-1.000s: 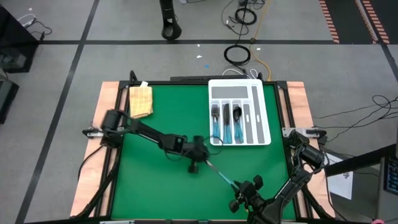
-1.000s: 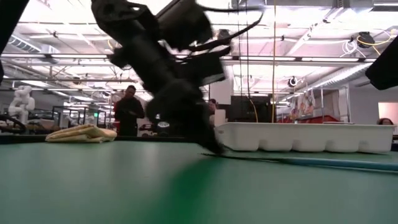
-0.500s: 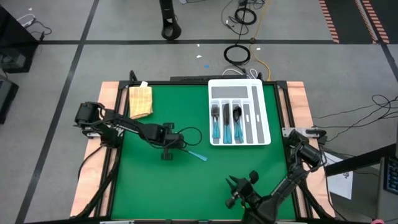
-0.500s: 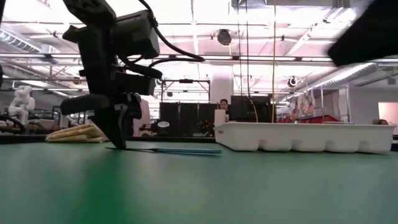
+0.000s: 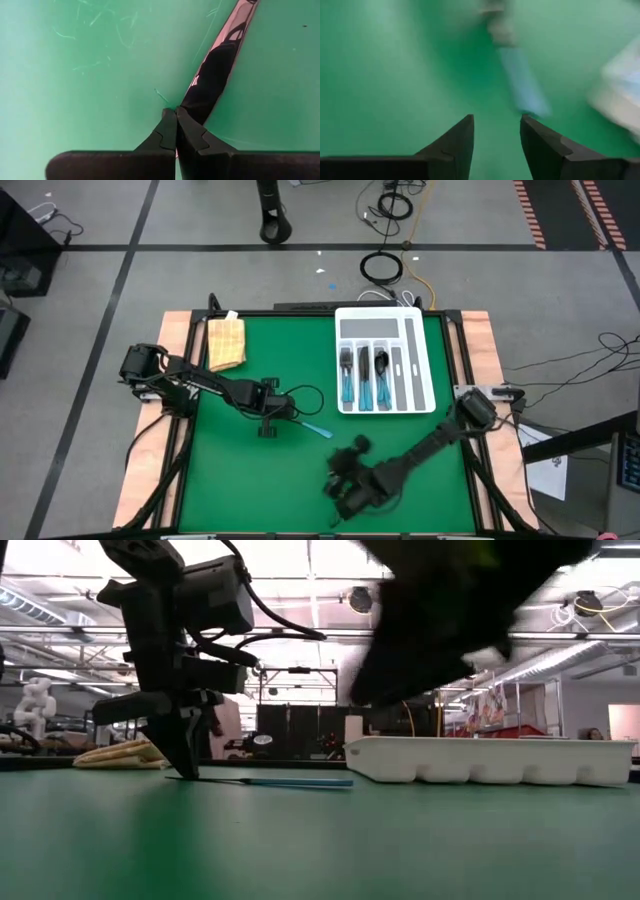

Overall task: Sort silverware
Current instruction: Put the blue table knife into the silverware organizer

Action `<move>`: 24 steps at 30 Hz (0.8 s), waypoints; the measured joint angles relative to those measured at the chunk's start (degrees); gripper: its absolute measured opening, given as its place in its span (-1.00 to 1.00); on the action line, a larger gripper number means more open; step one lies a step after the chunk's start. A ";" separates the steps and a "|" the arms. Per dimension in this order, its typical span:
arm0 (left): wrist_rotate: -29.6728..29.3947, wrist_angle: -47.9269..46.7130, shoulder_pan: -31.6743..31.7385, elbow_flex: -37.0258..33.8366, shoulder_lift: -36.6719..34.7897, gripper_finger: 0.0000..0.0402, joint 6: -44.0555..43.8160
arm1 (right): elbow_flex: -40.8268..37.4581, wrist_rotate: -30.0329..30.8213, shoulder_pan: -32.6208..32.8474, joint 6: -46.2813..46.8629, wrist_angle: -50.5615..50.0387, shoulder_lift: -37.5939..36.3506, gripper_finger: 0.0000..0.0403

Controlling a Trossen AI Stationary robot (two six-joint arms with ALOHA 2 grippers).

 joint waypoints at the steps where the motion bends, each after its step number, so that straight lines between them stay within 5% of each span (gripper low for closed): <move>1: 0.00 0.08 -0.02 0.00 -0.02 -1.00 0.00 | -0.67 -4.73 -1.35 -9.58 7.85 0.00 -0.28; 4: 0.02 0.00 -0.04 0.00 -0.02 -1.00 0.01 | -2.10 -12.82 -3.80 -31.95 27.71 -0.04 -0.34; 6: 0.04 -0.20 -0.04 0.00 -0.02 -0.99 0.02 | -2.15 -12.03 -4.38 -34.71 27.39 -1.46 -0.38; 8: 0.09 -0.23 -0.04 0.00 -0.02 -0.98 0.02 | -2.26 -6.65 -4.30 -33.68 23.67 -3.62 -0.40; 12: -0.02 0.22 -0.40 -0.02 -0.02 -0.98 0.36 | -8.24 14.17 -2.11 -24.94 18.14 -10.71 -0.41; 14: -0.12 0.52 -0.69 -0.07 -0.02 -0.98 1.08 | -16.56 14.24 -1.37 -14.13 20.50 -14.82 -0.41; 16: -0.12 1.15 -0.93 -0.09 -0.02 -0.97 1.08 | -26.29 13.06 -0.92 -10.74 32.75 -17.57 -0.42; 18: -0.11 1.79 -1.20 -0.11 -0.02 -0.97 1.09 | -35.14 10.49 -1.11 -19.79 52.85 -19.46 -0.46; 22: -0.07 2.30 -1.53 -0.11 0.00 -0.97 1.09 | -50.47 -9.06 -5.97 -40.97 101.87 -18.88 -0.62; 24: -0.04 2.53 -1.55 -0.11 0.00 -0.97 1.09 | -55.66 -13.59 -9.23 -44.78 114.38 -17.12 -0.71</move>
